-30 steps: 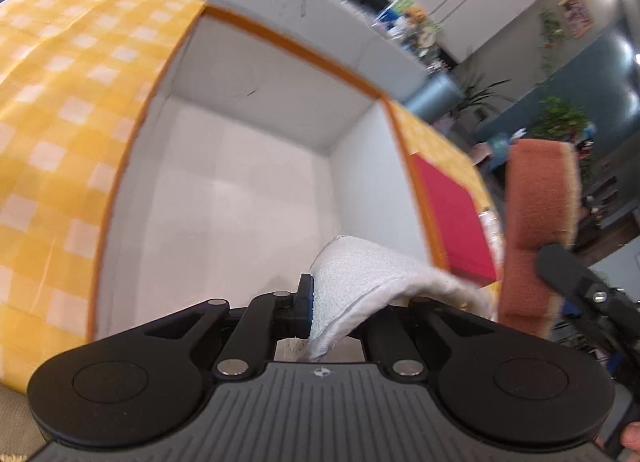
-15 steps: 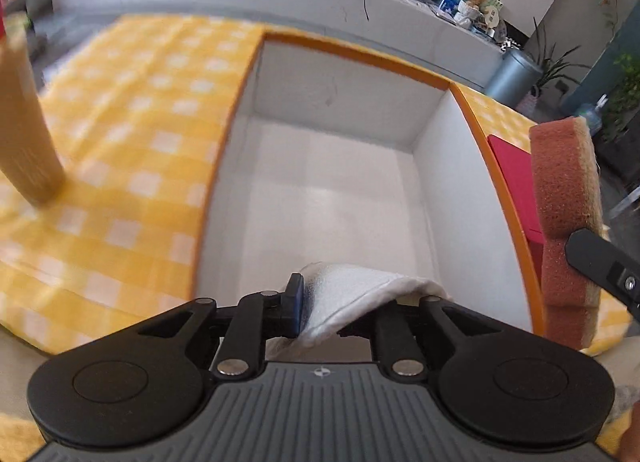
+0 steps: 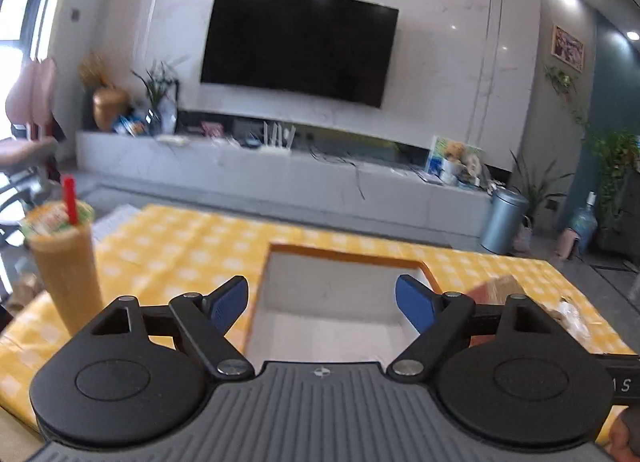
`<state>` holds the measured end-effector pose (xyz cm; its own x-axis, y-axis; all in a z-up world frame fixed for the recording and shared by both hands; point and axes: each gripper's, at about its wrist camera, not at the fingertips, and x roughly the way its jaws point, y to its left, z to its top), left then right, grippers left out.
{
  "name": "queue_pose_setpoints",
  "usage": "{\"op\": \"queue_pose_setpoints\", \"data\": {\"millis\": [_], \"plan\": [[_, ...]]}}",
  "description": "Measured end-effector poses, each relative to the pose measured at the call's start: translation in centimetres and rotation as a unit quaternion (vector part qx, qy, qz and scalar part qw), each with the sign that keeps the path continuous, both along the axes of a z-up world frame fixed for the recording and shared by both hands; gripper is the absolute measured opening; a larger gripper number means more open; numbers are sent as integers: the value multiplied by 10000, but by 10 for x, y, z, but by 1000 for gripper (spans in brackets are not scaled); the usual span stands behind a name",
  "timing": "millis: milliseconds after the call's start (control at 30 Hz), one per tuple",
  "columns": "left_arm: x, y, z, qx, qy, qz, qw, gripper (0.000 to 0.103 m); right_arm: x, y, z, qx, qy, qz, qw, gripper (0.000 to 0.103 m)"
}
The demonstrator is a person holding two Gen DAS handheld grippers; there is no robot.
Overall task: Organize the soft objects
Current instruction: 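Open the left gripper to drop the white towel into the box, then lower the bear sponge into the box and open the right gripper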
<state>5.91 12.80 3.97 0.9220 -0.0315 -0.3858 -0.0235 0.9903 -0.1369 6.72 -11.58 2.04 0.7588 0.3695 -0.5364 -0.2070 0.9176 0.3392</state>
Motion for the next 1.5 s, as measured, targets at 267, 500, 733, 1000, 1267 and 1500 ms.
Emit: {"op": "queue_pose_setpoints", "data": {"millis": [267,500,733,1000,1267,1500], "plan": [[4,14,-4,22,-21,527,9986,98,1,7,3,-91,-4,73,9999,72],[12,18,-18,317,135,774,9964,98,7,20,0,-98,92,207,9997,72],[15,25,-22,236,286,788,9962,98,20,63,-19,-113,429,480,9979,72],[19,41,-26,74,471,1071,9931,98,25,108,-42,-512,553,507,9959,72],[19,48,-27,-217,599,1124,9916,98,19,113,-51,-599,295,522,9964,73],[17,47,-26,-187,577,1159,9914,98,13,112,-41,-779,-145,618,9949,88]]}}
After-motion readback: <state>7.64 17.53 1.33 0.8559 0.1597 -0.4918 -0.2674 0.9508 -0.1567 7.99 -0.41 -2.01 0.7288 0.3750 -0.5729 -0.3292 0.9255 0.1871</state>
